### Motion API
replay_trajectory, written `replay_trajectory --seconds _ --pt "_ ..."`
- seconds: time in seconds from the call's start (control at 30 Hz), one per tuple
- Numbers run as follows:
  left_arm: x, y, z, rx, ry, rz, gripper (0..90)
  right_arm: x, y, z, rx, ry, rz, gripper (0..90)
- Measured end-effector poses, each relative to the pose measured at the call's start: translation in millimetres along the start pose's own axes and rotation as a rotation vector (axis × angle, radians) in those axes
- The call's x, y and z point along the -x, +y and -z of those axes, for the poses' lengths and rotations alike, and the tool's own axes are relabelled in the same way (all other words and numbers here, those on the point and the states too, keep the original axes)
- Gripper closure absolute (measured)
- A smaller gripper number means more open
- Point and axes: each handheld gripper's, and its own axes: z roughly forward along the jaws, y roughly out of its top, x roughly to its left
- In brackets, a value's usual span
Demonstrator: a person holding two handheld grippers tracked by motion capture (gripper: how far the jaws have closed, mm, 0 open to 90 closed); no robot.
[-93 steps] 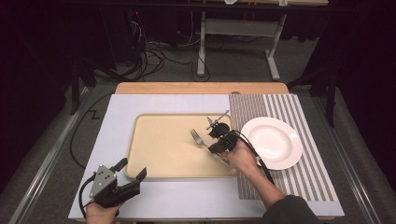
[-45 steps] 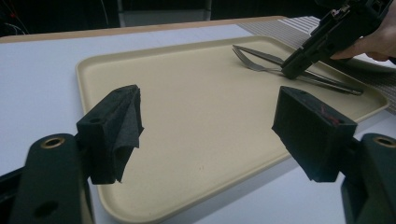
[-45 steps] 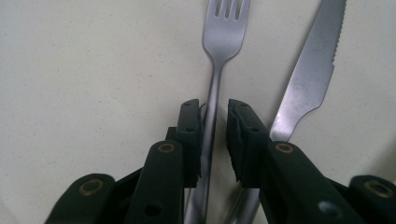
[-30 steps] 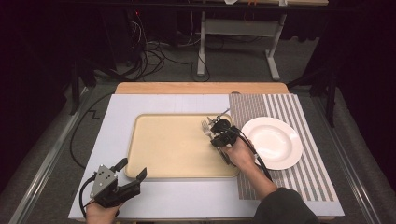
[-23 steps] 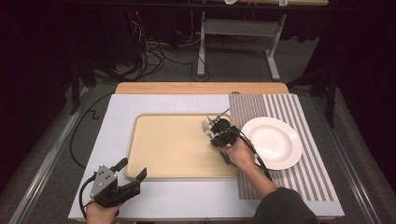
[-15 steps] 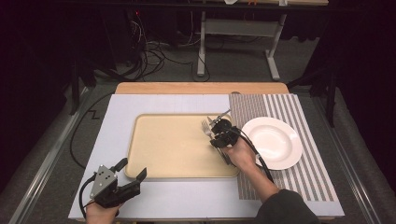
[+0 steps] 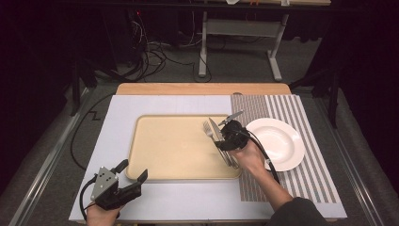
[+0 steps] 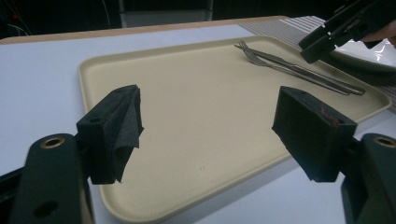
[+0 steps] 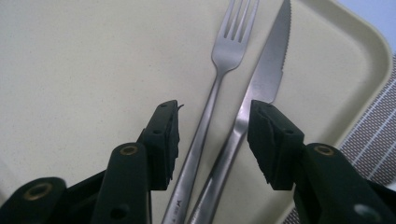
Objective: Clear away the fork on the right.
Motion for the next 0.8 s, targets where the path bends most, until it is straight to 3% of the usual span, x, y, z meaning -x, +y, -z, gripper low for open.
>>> replay_trajectory --seconds 0.8 --pt "0.1 0.1 -0.2 0.009 0.011 -0.006 24.7 12.8 -28.8 28.4 0.093 0.012 -0.007 47.7"
